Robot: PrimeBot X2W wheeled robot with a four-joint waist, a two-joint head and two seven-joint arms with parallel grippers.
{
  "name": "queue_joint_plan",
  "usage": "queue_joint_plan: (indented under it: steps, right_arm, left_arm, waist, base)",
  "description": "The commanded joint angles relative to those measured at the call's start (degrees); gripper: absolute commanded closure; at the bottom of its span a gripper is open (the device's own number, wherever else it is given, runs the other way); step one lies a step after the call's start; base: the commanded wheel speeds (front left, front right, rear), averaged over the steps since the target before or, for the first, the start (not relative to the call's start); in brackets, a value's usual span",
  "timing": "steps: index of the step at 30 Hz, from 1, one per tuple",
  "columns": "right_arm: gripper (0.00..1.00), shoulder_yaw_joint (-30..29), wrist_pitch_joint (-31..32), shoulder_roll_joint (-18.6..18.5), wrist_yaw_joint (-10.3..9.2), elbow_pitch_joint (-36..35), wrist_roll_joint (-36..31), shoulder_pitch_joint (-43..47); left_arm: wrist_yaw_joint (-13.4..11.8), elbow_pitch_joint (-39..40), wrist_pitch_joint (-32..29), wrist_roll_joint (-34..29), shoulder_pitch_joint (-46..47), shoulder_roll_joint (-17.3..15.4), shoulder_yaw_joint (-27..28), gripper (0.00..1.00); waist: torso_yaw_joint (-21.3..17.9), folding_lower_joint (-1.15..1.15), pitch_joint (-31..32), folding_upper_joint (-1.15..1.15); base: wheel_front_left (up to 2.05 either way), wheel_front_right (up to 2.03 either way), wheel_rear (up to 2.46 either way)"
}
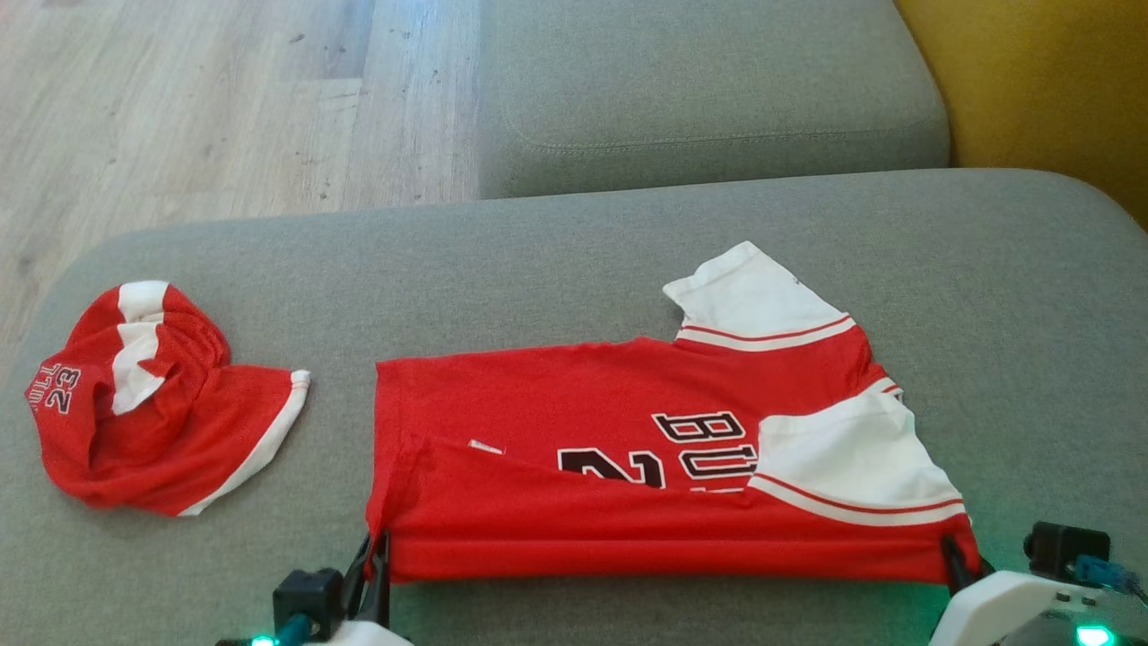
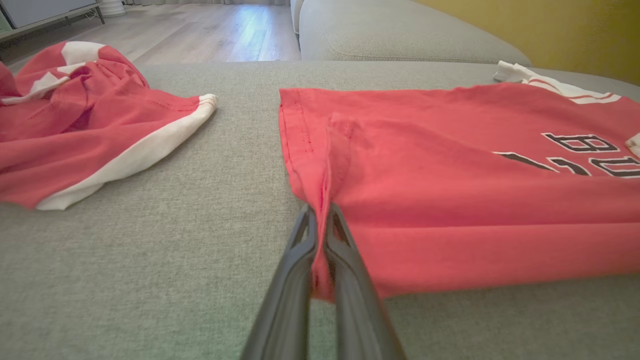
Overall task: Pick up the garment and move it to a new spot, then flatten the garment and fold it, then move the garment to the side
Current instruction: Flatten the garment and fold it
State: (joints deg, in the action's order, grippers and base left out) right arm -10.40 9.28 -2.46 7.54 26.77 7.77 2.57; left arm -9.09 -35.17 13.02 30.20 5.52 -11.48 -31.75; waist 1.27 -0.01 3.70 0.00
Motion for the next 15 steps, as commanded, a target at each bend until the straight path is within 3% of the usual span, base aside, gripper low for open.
queue_joint_plan:
  steps: [1, 6, 8, 9, 10, 11, 15]
  right_arm:
    - [1.0, 0.3, 0.9, -0.7, -0.05, -3.8, 0.8, -0.9]
    - [1.0, 0.8, 2.3, -0.6, -0.05, -7.2, 2.2, 0.3]
    - [0.0, 0.9, 2.0, -0.6, -0.05, -8.7, 2.6, 0.4]
    - [0.0, 1.0, 2.1, -0.6, -0.05, -9.3, 3.1, 0.3]
    - [0.0, 1.2, 1.9, -0.5, -0.05, -9.9, 3.4, 0.3]
    - [0.0, 1.4, 1.7, -0.5, -0.05, -10.6, 3.7, 0.2]
    - [0.0, 1.4, -0.2, -0.5, -0.05, -13.7, 4.1, -0.8]
  left_arm:
    - [-0.8, 1.4, 0.8, 0.1, 1.8, -1.8, 1.9, 1.0]
    - [-0.9, 1.6, 0.6, 0.0, 1.7, -1.8, 1.4, 1.0]
    - [-0.8, 1.6, 0.3, 0.0, 1.7, -1.8, 1.1, 1.0]
    - [-0.7, 1.6, 0.0, -0.1, 1.8, -1.9, 0.9, 0.63]
    - [-0.8, 1.6, -0.2, -0.1, 1.8, -1.9, 0.8, 0.18]
    - [-0.8, 1.7, -0.3, -0.1, 1.9, -2.0, 0.7, 0.0]
    - [-1.4, 2.5, -0.2, -0.2, 2.7, -2.4, 1.0, 0.0]
  waist:
    - [0.1, 0.01, 0.1, 0.0]
    - [0.0, 0.01, 0.1, 0.0]
    - [0.0, 0.01, 0.1, 0.0]
    - [0.0, 0.01, 0.1, 0.0]
    - [0.0, 0.01, 0.1, 0.0]
    - [-0.1, 0.01, 0.0, 0.0]
    - [-0.2, 0.01, -0.4, 0.0]
  base:
    - [0.0, 0.0, 0.0]
    - [0.0, 0.0, 0.0]
    - [0.0, 0.0, 0.0]
    - [0.0, 0.0, 0.0]
    - [0.0, 0.0, 0.0]
    - [0.0, 0.0, 0.0]
    - [0.0, 0.0, 0.0]
